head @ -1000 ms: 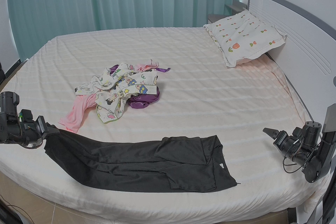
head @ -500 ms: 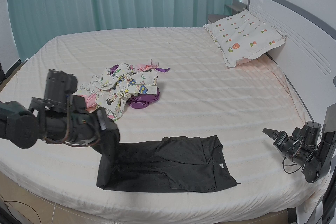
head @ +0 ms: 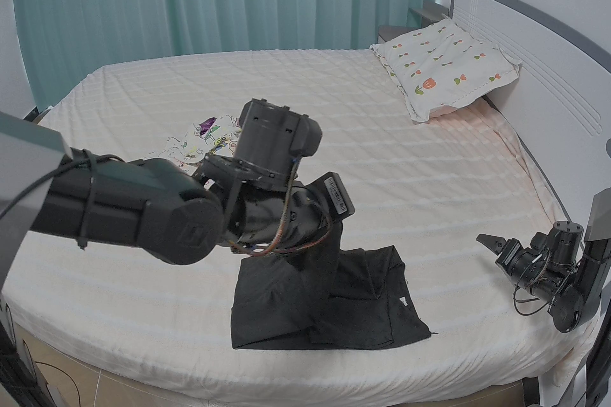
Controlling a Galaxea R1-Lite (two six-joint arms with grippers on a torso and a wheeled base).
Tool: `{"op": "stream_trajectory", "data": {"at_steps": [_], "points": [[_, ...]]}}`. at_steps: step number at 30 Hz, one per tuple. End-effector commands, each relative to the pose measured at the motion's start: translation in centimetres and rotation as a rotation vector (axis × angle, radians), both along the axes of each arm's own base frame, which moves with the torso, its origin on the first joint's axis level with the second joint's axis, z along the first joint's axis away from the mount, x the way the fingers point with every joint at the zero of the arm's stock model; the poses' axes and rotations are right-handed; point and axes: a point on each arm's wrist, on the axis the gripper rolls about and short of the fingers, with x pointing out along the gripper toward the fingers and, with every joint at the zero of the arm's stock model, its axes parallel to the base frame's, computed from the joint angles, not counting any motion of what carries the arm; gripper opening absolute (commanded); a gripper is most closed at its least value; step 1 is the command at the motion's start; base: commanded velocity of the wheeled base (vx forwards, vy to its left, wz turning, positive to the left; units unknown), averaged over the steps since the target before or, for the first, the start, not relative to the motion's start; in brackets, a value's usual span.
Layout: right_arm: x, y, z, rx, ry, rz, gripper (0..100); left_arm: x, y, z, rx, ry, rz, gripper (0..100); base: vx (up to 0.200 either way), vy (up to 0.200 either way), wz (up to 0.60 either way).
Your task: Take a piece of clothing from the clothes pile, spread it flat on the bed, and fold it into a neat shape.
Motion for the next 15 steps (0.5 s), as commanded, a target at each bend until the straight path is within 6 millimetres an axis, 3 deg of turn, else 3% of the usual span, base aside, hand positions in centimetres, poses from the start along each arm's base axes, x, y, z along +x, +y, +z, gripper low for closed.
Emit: {"op": "stream_trajectory", "data": {"at_steps": [1,12,13,15], "points": [[0.06,0.02,-0.04,0.001,-0.005,0.001,100,1.67,-3.00,-1.95,0.034,0.041,-0.016,0,0.000,0.000,0.00],[0.12,0.06,-0.26,-0.001,0.002,0.001,100,0.89,-3.70,-1.95,0.039,0.060,-0.045,0,0.000,0.000,0.00],[0.12,0.06,-0.30,-0.001,0.004,0.003,100,0.89,-3.70,-1.98,0.038,0.061,-0.044,100,0.000,0.000,0.00],[0.12,0.06,-0.30,-0.001,0.004,0.001,100,0.90,-3.70,-1.99,0.035,0.059,-0.044,100,0.000,0.000,0.00]]}}
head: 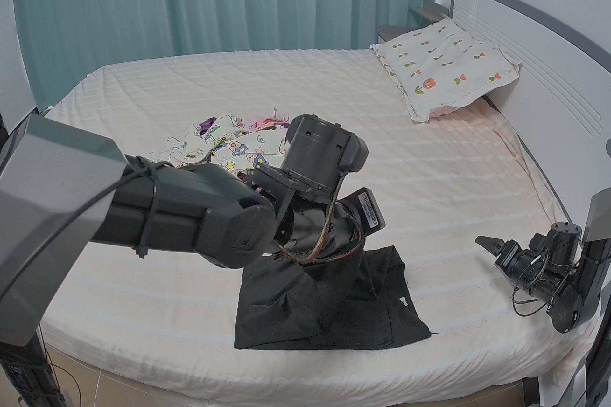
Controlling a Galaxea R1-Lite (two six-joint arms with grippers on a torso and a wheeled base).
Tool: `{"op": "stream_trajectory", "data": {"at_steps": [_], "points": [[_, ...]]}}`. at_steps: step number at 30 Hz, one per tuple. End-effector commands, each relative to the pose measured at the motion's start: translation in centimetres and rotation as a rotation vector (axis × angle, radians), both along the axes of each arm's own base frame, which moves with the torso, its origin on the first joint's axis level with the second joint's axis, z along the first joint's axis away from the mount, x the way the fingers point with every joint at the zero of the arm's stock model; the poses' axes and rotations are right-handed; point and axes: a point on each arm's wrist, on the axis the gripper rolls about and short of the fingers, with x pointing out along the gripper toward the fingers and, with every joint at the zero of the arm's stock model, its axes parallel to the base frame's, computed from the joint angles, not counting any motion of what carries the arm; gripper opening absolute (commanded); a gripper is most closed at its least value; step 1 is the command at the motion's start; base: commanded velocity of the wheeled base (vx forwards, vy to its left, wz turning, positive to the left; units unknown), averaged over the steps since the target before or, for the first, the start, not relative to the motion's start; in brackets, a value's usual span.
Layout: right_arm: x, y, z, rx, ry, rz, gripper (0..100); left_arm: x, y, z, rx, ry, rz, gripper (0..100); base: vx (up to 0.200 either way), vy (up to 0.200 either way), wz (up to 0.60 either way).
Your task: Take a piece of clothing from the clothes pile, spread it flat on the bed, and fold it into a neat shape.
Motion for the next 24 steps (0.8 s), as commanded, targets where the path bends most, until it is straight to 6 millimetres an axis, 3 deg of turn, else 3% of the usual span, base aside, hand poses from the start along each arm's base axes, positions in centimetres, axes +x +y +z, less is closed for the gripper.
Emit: {"op": "stream_trajectory", "data": {"at_steps": [1,17,24], "points": [[0.0,0.0,0.0,0.000,-0.007,-0.001,100,0.1,0.0,-0.2,0.000,0.003,0.000,100,0.000,0.000,0.00],[0.0,0.0,0.0,0.001,-0.004,0.002,100,-0.4,-0.6,0.2,-0.105,0.022,0.021,100,0.000,0.000,0.00],[0.0,0.0,-0.1,0.001,-0.002,0.002,100,-1.3,0.7,0.7,-0.214,0.081,-0.044,100,0.000,0.000,0.00]]}}
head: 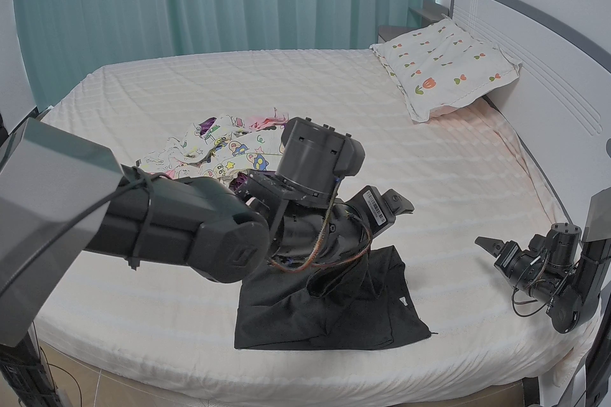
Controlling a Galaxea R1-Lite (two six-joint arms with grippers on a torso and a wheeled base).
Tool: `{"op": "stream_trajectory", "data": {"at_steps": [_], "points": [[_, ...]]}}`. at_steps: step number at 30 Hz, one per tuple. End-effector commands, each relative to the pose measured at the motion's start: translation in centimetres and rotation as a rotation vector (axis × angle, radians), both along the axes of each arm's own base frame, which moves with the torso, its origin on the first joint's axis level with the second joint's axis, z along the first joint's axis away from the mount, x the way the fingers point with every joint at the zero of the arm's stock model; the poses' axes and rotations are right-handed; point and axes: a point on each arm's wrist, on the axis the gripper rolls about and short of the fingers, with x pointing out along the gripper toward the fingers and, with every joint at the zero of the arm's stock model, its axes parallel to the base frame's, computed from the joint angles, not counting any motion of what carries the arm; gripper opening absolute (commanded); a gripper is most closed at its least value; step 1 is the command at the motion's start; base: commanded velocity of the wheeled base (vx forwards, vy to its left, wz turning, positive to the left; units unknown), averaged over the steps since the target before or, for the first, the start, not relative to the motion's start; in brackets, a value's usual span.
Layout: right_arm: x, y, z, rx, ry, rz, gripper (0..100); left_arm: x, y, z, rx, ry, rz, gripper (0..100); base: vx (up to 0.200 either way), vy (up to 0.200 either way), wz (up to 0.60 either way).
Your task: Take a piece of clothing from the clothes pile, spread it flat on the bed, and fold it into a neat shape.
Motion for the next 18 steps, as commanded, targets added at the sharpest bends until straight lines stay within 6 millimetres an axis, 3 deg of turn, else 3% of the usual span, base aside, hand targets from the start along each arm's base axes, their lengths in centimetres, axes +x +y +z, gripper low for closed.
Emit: {"op": "stream_trajectory", "data": {"at_steps": [1,6,11,14,18], "points": [[0.0,0.0,-0.1,0.000,-0.004,0.001,100,-0.2,1.5,0.7,-0.042,-0.006,0.004,100,0.000,0.000,0.00],[0.1,0.0,-0.1,-0.001,-0.003,0.002,100,-0.1,3.0,0.1,-0.088,-0.010,-0.015,100,0.000,0.000,0.00],[0.1,0.0,-0.1,-0.001,-0.001,0.002,100,-0.7,4.5,1.6,-0.247,0.043,-0.050,100,0.000,0.000,0.00],[0.1,0.0,-0.2,0.000,0.002,0.001,100,-0.6,4.6,0.8,-0.235,0.052,-0.069,100,0.000,0.000,0.00],[0.0,0.3,-0.3,-0.002,0.008,0.011,100,-0.1,4.3,-1.8,-0.137,0.043,-0.076,100,0.000,0.000,0.00]]}}
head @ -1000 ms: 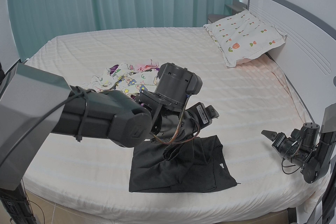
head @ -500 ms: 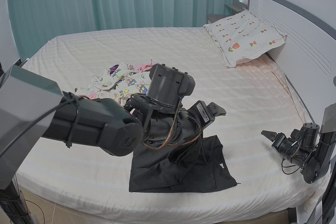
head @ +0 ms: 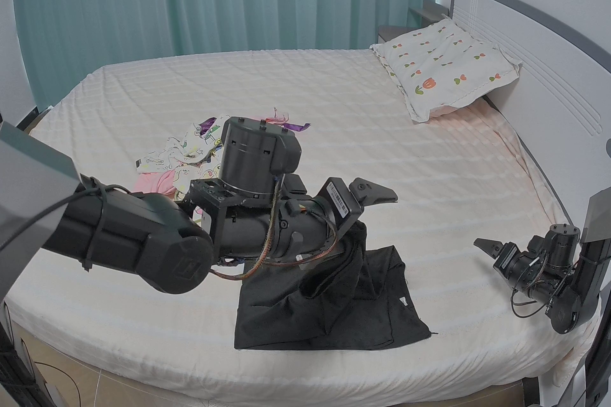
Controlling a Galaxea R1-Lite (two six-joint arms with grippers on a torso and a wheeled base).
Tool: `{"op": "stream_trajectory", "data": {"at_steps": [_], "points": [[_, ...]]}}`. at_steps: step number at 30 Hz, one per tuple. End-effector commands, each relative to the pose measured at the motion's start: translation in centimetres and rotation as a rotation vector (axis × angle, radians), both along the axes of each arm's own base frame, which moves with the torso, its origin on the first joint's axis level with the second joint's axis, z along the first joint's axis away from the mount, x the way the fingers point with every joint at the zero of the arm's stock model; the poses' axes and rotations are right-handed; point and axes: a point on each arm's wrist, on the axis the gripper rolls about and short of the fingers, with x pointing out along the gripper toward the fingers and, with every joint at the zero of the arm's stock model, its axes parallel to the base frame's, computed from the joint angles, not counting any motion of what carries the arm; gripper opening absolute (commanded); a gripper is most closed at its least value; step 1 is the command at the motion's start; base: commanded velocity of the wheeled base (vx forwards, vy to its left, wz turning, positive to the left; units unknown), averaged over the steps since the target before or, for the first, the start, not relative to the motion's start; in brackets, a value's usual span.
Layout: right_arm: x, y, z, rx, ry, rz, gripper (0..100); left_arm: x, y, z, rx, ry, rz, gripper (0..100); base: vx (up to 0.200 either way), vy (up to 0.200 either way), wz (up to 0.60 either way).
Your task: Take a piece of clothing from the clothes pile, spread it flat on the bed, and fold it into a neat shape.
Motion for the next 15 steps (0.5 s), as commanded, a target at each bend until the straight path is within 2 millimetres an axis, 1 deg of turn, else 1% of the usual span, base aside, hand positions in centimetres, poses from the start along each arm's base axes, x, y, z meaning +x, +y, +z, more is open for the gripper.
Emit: {"op": "stream_trajectory", "data": {"at_steps": [1,2,3,4,5,6,11,15], "points": [[0.0,0.2,-0.1,-0.001,-0.001,0.008,100,0.4,-0.2,-3.6,0.145,-0.030,0.009,100,0.000,0.000,0.00],[0.0,0.2,-0.1,-0.001,-0.001,0.008,100,0.6,-0.3,-4.1,0.169,-0.037,0.017,100,0.000,0.000,0.00],[0.0,0.2,-0.1,-0.001,-0.002,0.008,100,0.8,-0.7,-5.6,0.246,-0.071,0.038,100,0.000,0.000,0.00],[0.0,0.2,-0.1,-0.001,-0.002,0.008,100,0.9,-0.9,-6.0,0.267,-0.080,0.046,100,0.000,0.000,0.00],[0.0,0.2,-0.1,-0.001,-0.002,0.008,100,1.1,-1.1,-6.9,0.319,-0.105,0.066,100,0.000,0.000,0.00],[0.0,0.2,-0.1,-0.001,-0.002,0.008,100,1.1,-1.0,-7.1,0.337,-0.117,0.065,100,0.000,0.000,0.00],[0.0,0.2,-0.1,-0.001,-0.001,0.008,100,1.5,-0.9,-7.4,0.350,-0.122,0.074,100,0.000,0.000,0.00],[-0.1,0.2,-0.1,-0.002,0.002,0.010,100,1.4,-0.4,-6.7,0.335,-0.128,0.086,100,0.000,0.000,0.00]]}}
